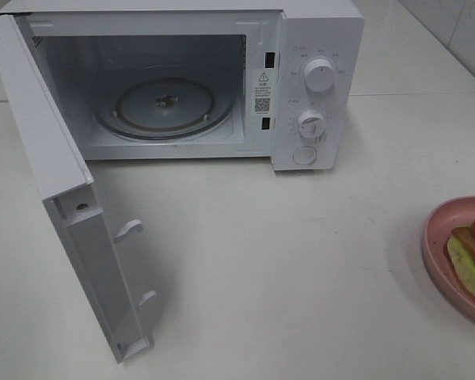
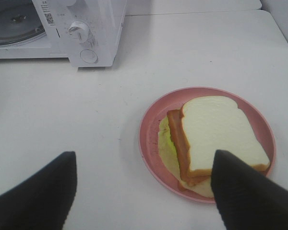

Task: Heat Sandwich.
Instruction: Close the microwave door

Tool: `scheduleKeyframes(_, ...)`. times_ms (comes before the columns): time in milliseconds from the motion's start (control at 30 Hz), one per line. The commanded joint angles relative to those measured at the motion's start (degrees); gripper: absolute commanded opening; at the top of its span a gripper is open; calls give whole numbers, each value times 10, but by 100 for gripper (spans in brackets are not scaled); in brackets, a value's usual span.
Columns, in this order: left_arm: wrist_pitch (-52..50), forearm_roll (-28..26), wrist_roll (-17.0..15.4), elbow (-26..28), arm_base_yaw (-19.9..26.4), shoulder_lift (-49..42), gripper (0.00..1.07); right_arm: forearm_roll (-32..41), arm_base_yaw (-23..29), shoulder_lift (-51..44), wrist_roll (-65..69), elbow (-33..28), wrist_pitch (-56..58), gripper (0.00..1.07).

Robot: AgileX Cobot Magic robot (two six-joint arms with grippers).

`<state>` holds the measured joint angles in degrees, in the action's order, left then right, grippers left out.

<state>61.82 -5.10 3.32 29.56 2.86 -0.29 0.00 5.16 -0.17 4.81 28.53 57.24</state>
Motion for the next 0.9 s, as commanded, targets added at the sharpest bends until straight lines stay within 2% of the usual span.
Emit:
scheduleKeyframes(33,-4,-3,2,-1,2,-5,98,0,-5,-16,-3,-1,-3,75)
scheduleKeyframes(900,-4,-3,2,-1,2,-5,98,0,-5,-16,-3,-1,-3,75)
